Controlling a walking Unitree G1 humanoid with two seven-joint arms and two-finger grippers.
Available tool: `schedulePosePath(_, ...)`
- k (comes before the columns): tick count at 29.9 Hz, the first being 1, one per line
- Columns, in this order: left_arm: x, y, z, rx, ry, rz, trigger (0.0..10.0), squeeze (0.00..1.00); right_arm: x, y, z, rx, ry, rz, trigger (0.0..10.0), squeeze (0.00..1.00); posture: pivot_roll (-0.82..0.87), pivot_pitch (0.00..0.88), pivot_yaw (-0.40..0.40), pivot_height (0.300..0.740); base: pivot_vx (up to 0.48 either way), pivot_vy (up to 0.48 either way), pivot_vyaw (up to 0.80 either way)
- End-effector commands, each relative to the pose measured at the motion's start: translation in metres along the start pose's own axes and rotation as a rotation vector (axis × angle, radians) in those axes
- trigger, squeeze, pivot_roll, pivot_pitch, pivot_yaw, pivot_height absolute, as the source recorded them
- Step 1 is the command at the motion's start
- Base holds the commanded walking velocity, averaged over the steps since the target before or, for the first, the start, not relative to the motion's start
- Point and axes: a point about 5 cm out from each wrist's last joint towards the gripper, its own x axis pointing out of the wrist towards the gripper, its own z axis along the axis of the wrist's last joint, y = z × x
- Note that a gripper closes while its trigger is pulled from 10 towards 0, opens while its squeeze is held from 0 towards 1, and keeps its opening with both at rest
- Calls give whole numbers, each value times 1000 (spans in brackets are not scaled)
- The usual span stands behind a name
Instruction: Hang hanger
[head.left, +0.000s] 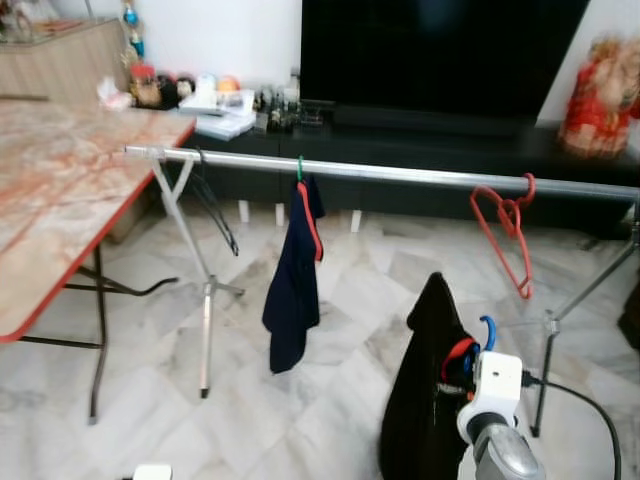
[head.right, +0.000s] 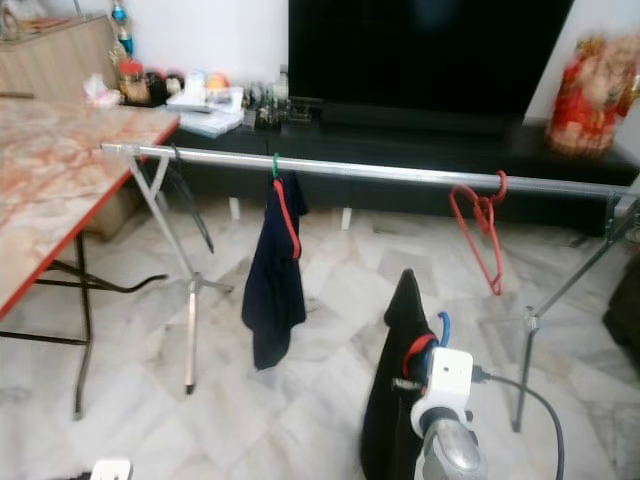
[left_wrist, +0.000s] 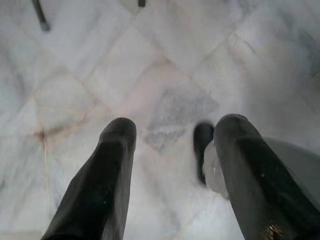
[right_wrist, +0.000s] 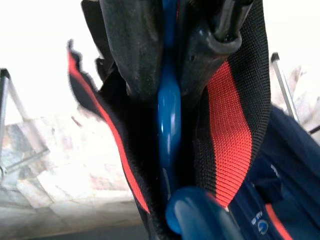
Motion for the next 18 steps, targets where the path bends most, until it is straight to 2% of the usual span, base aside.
schedulePosePath(1,1,5,3,1,-2,9,10000,0,2,2,12,-2,-53,5,10000,0,9,26,-39,740,-326,0,0)
schedulePosePath(6,1,6,4,13,-5,13,10000,0,5,3,10,-20,-25,27,10000,0,11,28,-38,740,-58,0,0)
schedulePosePath(9,2,7,10,20,-37,3,10000,0,8,3,8,-62,13,53,10000,0,11,29,-36,740,0,0,0)
schedulePosePath(11,5,7,25,30,-92,-11,10000,0,12,1,8,-99,49,85,10000,0,13,30,-36,740,0,0,0)
schedulePosePath(15,8,6,40,46,-149,-31,10000,0,16,-2,12,-133,56,102,10000,0,17,31,-35,740,0,0,0)
schedulePosePath(18,11,2,63,104,-236,-74,10000,0,19,-3,14,-189,97,159,10000,0,15,33,-34,740,0,0,0)
